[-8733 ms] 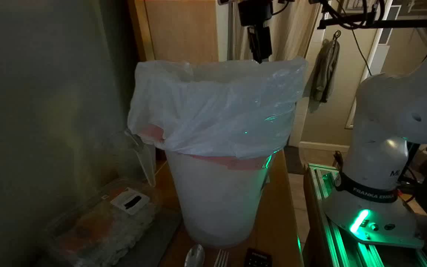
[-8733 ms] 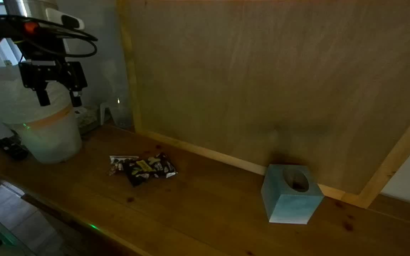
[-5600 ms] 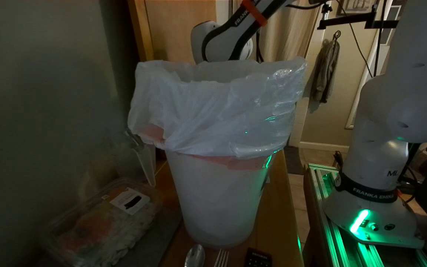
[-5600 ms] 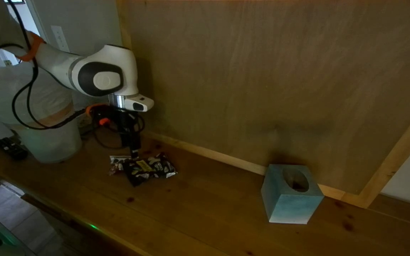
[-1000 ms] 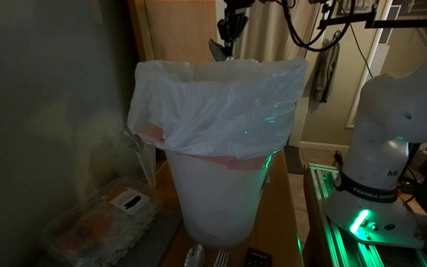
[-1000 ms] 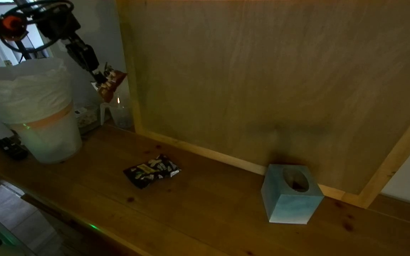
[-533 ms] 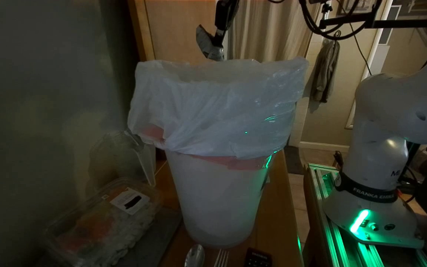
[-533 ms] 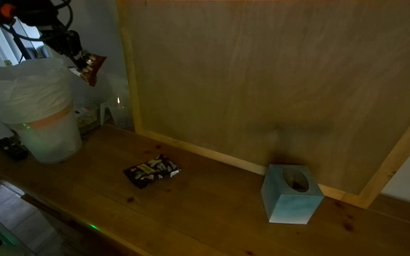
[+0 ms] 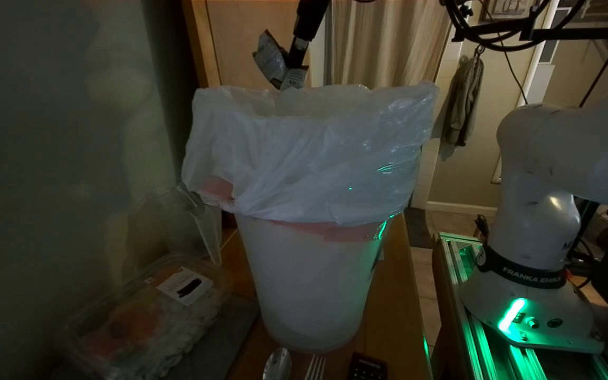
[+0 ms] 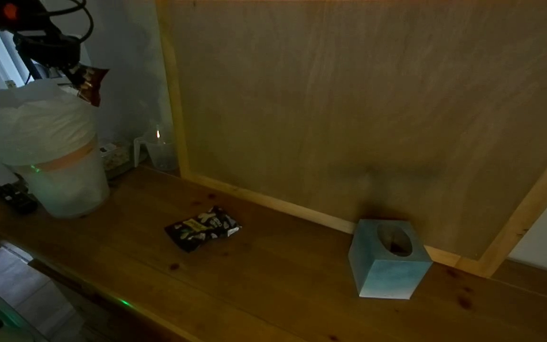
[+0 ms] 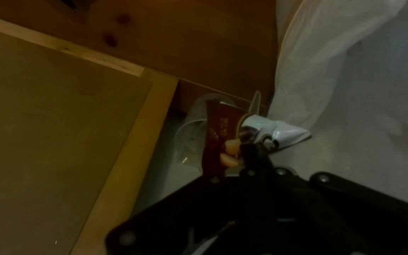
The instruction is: Put the brown packet inside the bucket on the left
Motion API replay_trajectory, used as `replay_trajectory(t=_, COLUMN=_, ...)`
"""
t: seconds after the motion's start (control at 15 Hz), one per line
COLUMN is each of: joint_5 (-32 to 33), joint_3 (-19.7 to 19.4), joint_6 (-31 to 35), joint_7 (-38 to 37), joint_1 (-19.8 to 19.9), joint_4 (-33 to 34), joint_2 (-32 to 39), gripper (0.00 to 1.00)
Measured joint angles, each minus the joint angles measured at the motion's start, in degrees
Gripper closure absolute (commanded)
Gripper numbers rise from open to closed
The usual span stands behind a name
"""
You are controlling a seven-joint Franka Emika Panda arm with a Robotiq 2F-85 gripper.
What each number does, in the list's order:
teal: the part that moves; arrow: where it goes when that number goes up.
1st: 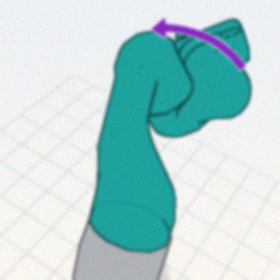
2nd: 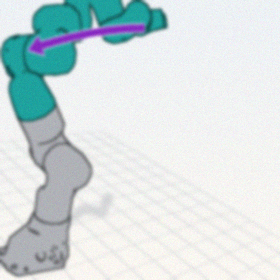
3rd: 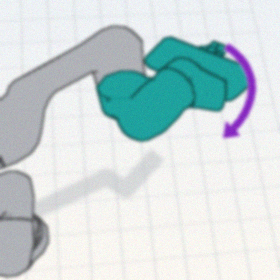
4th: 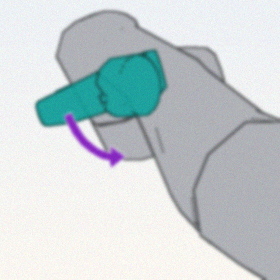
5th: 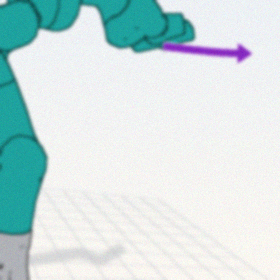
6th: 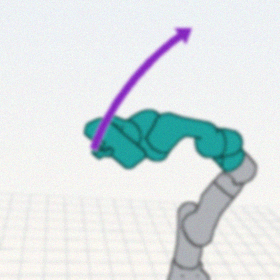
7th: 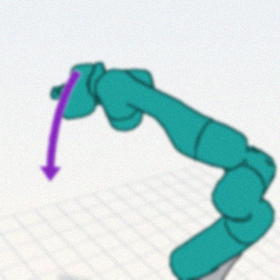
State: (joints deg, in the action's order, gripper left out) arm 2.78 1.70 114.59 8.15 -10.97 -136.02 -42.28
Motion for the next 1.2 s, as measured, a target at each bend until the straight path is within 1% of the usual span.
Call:
replay_trajectory(t=0.33, joint_5=0.0, joint_3=1.3, joint_6=0.0, joint_7=3.2, joint_1=-1.4, joint_4=1.9, joint_2=-0.7, gripper=1.0)
replay_trajectory(t=0.53, joint_5=-0.5, joint_3=1.3, joint_6=0.0, joint_7=6.0, joint_1=-3.2, joint_4=2.6, joint_2=-0.8, gripper=1.0)
replay_trajectory(t=0.67, joint_5=-2.0, joint_3=1.0, joint_6=-0.3, joint_7=8.6, joint_1=-4.6, joint_4=2.8, joint_2=-0.8, gripper=1.0)
replay_trajectory(t=0.93, joint_5=-6.3, joint_3=-0.5, joint_6=-3.3, joint_7=14.1, joint_1=-7.6, joint_4=2.8, joint_2=-0.4, gripper=1.0)
replay_trajectory(t=1.13, joint_5=-7.8, joint_3=-1.0, joint_6=-6.1, joint_7=16.0, joint_1=-8.2, joint_4=2.8, joint_2=1.0, gripper=1.0)
replay_trajectory(t=1.2, joint_5=-8.0, joint_3=-1.1, joint_6=-6.8, joint_7=16.5, joint_1=-8.2, joint_4=2.8, joint_2=1.8, gripper=0.74)
